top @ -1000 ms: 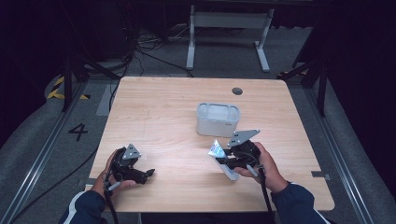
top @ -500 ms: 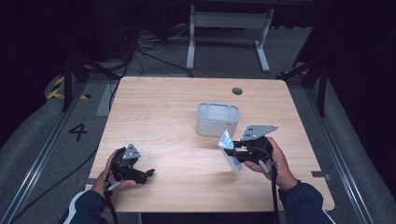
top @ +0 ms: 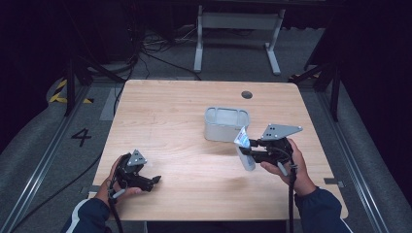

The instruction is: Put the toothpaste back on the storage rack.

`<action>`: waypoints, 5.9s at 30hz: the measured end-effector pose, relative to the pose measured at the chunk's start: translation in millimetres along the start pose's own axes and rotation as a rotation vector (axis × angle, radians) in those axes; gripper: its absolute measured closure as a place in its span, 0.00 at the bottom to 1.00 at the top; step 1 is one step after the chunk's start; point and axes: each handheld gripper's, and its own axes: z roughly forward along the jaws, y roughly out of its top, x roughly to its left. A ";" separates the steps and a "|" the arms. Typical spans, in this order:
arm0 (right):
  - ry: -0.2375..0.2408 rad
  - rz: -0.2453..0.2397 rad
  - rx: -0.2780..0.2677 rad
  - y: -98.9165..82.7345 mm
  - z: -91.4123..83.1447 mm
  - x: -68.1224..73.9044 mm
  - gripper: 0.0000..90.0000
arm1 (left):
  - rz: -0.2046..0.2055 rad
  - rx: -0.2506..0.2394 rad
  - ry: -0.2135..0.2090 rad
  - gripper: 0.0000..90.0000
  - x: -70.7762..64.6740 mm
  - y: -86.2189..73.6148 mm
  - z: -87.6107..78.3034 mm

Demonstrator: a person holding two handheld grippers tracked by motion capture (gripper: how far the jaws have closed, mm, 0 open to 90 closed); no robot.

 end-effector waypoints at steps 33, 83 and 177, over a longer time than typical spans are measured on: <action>-0.014 -0.036 -0.104 39.1 -8.5 -9.0 0.73 | 0.000 0.000 0.000 0.01 0.0 0.0 0.0; -0.087 -0.032 -0.189 80.7 2.8 -41.1 0.73 | -0.001 0.000 -0.001 0.01 0.0 0.0 0.0; -0.088 0.021 -0.061 50.5 85.5 -78.2 0.70 | 0.000 0.002 -0.002 0.00 0.1 0.1 0.0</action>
